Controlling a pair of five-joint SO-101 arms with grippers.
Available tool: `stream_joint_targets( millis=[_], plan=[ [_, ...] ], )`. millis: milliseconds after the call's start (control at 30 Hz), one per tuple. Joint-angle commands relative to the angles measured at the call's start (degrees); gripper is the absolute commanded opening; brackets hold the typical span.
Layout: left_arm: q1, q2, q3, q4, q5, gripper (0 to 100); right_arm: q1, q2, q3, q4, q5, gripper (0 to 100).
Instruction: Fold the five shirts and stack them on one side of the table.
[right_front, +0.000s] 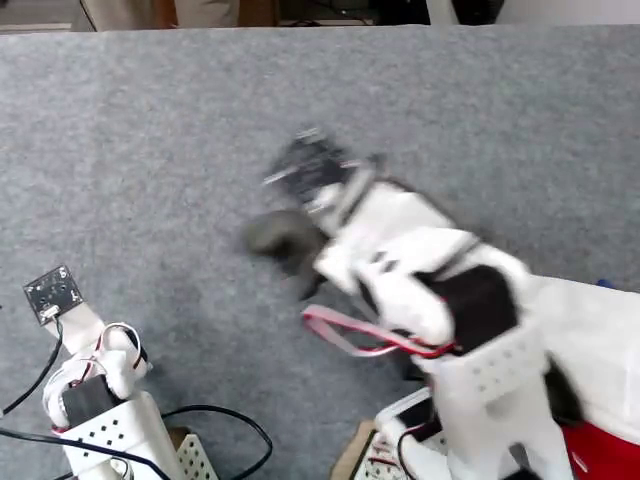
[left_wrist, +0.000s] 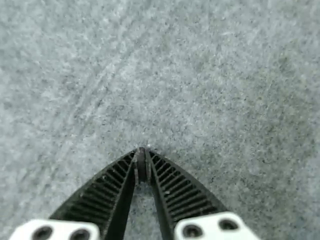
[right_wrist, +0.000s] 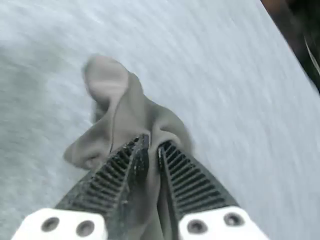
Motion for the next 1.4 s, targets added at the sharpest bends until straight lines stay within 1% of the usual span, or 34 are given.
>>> stream_joint_targets(
  millis=[0,133,233,333,433,567,800,867,933,967,1100,1167,1233,1300,1367],
  plan=[
    [-0.6,-4.7,0.4,0.2,0.0,2,-10.2,5.4,-5.3,-6.2,-0.6,0.5],
    [-0.6,-4.7,0.4,0.1,0.0,2,-14.6,12.1,-11.4,-12.1,-0.7,0.5],
    [-0.6,-4.7,0.4,0.0,0.0,2,-14.0,17.2,-16.0,-14.9,-0.9,0.5],
    [-0.6,-4.7,0.4,0.0,0.0,2,-10.8,22.2,-19.0,-15.5,-0.9,0.5],
    [-0.6,-4.7,0.4,0.0,0.0,2,-5.2,27.8,-19.6,-15.5,-0.9,0.9],
    [-0.6,-4.7,0.4,0.0,0.0,2,4.5,34.6,-19.8,-15.5,-0.9,0.5],
    [-0.6,-4.7,0.4,0.0,-0.2,2,21.5,40.1,-19.5,-17.0,-0.4,0.9],
    [-0.6,-4.7,0.4,0.0,-0.2,2,26.1,42.2,-19.4,-17.6,2.2,1.1],
    [-0.6,-4.7,0.4,0.0,-0.3,2,30.2,45.1,-19.4,-17.8,6.1,4.4],
    [-0.6,-4.7,0.4,0.0,-0.3,2,32.1,47.0,-19.5,-17.9,7.6,8.0],
    [-0.6,-4.7,0.4,0.0,-0.4,2,38.5,55.3,-19.8,-18.4,13.4,27.5],
    [-0.6,-4.7,0.4,0.0,-0.4,2,41.8,59.1,-19.9,-18.5,15.6,35.0],
    [-0.6,-4.7,0.4,0.0,-0.4,2,44.6,61.8,-20.5,-19.2,15.6,37.7],
    [-0.6,-4.7,0.4,0.0,-0.3,2,46.2,62.5,-21.8,-18.4,14.8,37.8],
    [-0.6,-4.7,0.4,-0.1,-0.1,2,45.5,61.8,-24.0,-15.0,14.3,37.8]
  ],
)
